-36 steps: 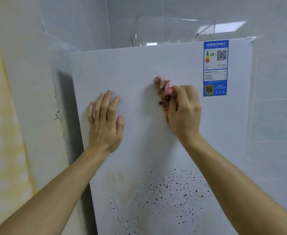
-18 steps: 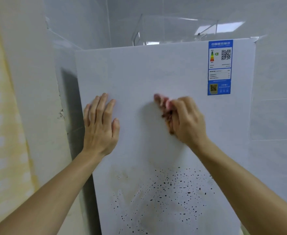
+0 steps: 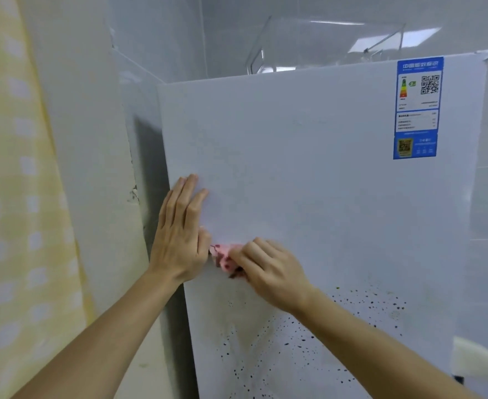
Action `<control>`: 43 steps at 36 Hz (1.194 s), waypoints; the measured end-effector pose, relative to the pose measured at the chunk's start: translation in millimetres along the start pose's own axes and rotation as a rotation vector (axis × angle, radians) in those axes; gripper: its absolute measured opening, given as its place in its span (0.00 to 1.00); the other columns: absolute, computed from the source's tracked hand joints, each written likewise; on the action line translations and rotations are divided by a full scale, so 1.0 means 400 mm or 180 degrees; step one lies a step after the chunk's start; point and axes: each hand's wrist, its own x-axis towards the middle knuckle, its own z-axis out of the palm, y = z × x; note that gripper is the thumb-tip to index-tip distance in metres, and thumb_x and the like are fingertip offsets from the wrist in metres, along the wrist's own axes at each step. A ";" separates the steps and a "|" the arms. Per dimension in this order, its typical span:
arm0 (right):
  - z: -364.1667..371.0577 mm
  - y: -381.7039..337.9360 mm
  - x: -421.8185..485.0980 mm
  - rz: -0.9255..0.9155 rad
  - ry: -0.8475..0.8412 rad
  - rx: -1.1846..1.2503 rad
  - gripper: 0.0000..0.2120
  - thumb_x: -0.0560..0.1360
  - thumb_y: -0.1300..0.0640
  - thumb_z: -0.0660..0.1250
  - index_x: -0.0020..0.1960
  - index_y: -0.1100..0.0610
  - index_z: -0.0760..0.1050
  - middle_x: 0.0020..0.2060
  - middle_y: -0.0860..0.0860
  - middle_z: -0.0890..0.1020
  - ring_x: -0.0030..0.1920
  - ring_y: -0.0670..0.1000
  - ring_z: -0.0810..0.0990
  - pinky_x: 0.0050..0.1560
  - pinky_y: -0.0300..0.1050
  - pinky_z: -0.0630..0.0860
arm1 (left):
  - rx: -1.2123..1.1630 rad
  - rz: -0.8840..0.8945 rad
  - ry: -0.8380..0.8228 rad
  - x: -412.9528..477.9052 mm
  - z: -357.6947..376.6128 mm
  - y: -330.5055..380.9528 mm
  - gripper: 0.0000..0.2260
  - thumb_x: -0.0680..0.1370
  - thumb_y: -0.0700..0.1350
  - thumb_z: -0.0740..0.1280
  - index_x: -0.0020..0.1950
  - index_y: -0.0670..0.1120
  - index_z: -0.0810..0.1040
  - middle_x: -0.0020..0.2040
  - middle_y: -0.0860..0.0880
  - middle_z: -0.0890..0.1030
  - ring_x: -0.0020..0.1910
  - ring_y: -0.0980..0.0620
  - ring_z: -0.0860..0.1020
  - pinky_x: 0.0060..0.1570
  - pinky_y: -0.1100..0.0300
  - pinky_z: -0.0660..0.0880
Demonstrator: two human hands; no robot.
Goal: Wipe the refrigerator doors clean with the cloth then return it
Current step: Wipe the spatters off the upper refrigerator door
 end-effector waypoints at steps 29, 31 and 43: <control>-0.035 0.039 -0.042 0.0180 -0.0188 -0.0396 0.09 0.81 0.68 0.65 0.54 0.61 0.82 0.42 0.54 0.78 0.39 0.55 0.76 0.39 0.48 0.70 | -0.0221 -0.0100 0.0356 0.011 0.035 0.037 0.28 0.82 0.47 0.57 0.80 0.34 0.64 0.82 0.36 0.61 0.83 0.37 0.57 0.81 0.38 0.56; -0.080 0.095 -0.042 0.0432 0.0074 -0.0455 0.07 0.80 0.68 0.67 0.56 0.61 0.79 0.44 0.56 0.80 0.41 0.56 0.79 0.39 0.50 0.75 | 0.0019 -0.0097 0.0402 0.012 0.054 0.056 0.28 0.82 0.47 0.59 0.79 0.33 0.64 0.81 0.35 0.62 0.83 0.35 0.56 0.80 0.35 0.57; -0.281 0.363 -0.023 0.3282 0.1884 -0.0592 0.13 0.79 0.69 0.59 0.62 0.67 0.76 0.55 0.63 0.76 0.53 0.61 0.78 0.51 0.40 0.69 | 0.0256 -0.0153 0.0670 0.016 0.079 0.061 0.26 0.82 0.44 0.58 0.76 0.32 0.65 0.79 0.33 0.65 0.80 0.31 0.59 0.79 0.32 0.57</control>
